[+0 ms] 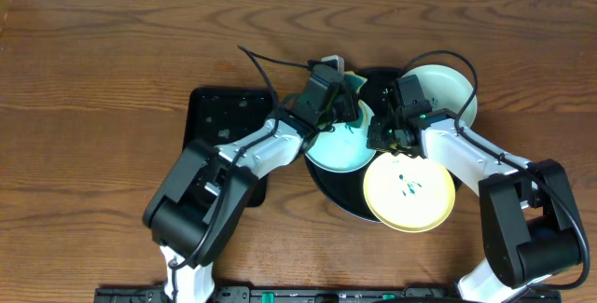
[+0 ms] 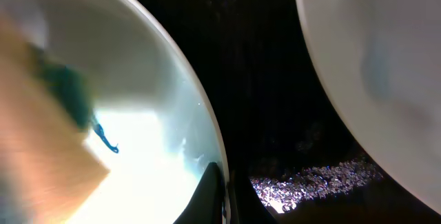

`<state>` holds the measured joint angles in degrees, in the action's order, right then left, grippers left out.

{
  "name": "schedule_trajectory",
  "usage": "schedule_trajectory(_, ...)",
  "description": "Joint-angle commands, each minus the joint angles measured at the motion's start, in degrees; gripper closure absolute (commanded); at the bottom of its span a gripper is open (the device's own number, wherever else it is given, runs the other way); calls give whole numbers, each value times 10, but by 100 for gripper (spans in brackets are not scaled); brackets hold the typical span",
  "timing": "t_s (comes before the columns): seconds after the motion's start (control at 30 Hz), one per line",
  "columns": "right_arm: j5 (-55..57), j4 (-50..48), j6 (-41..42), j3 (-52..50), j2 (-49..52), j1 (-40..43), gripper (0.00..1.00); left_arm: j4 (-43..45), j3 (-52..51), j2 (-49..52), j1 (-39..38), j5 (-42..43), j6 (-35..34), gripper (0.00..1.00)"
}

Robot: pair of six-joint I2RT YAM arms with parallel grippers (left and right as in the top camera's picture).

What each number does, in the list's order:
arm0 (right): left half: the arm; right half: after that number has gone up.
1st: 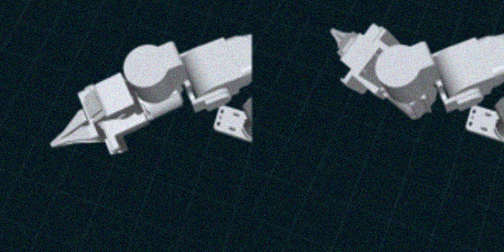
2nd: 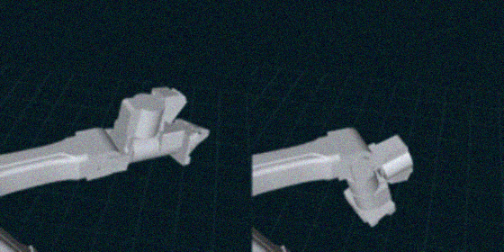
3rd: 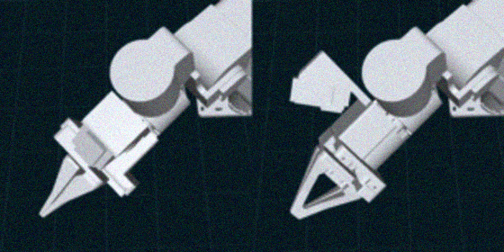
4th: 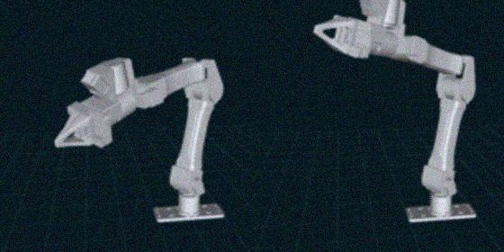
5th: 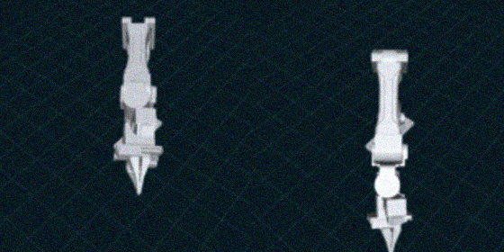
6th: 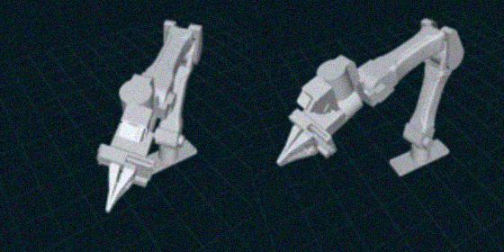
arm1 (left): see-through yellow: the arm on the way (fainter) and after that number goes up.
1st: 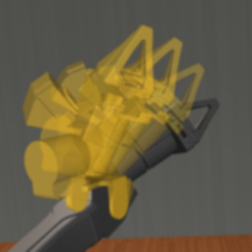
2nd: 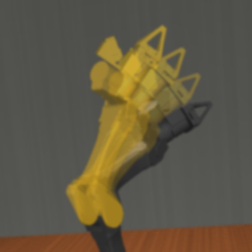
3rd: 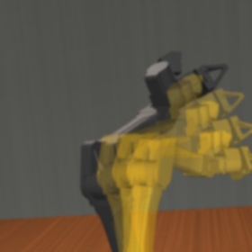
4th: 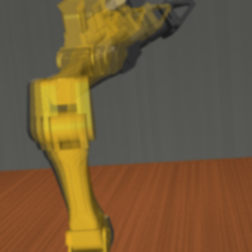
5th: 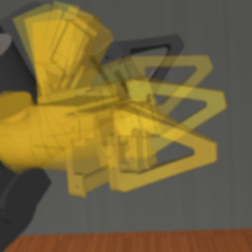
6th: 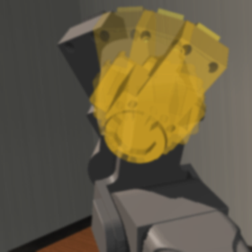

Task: Clean dirty plates on tray and stack at the side
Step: 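Scrub the tilted plate with the sponge held in the left gripper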

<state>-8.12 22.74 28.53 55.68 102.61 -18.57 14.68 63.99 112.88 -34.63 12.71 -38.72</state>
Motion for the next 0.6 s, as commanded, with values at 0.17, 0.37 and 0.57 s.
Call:
schedule_trajectory(0.17, 4, 12, 1, -3, 7, -7, 99, -121, -2, 17, -5, 1, 38, 92)
schedule_trajectory(0.37, 6, 15, 2, -3, 7, -6, 99, -240, -2, -22, -5, 18, 56, 92)
schedule_trajectory(0.57, 12, 22, 2, -3, 7, -6, 99, -254, -2, -80, -5, 1, 83, 92)
